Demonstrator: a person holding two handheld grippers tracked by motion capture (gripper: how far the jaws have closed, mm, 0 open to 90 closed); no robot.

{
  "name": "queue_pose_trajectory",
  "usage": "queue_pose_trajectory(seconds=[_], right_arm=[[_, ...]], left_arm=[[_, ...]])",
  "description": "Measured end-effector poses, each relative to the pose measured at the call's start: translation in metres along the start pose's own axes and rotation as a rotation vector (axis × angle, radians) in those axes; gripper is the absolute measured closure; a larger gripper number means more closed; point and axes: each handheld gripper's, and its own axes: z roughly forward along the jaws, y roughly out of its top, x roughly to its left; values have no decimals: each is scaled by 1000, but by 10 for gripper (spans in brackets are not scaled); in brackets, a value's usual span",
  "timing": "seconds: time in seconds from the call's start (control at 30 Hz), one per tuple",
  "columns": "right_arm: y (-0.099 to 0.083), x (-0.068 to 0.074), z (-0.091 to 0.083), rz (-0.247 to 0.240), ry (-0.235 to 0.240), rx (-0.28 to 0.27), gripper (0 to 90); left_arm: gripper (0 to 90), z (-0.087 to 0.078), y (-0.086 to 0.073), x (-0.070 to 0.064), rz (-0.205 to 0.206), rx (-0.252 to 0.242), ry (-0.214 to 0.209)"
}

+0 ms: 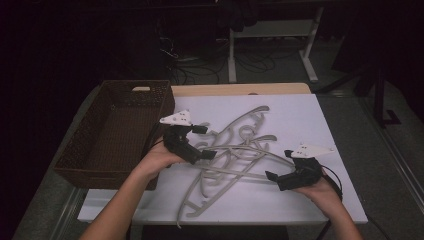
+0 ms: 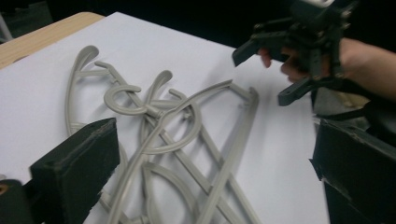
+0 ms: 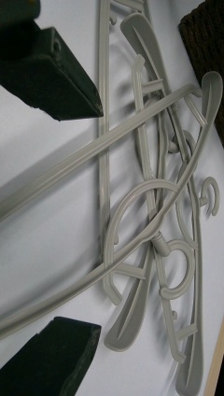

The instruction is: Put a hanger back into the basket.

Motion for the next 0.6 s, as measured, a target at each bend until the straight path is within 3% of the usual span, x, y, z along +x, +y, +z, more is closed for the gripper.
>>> queue_pose_trajectory(seconds=[0.2, 0.6], right_arm=[[0, -1, -1, 1, -1, -1, 0], [0, 0, -1, -7, 4, 2, 0]], left_arm=[[46, 17, 6, 3, 18, 30, -3], [195, 56, -2, 24, 28, 150, 63]])
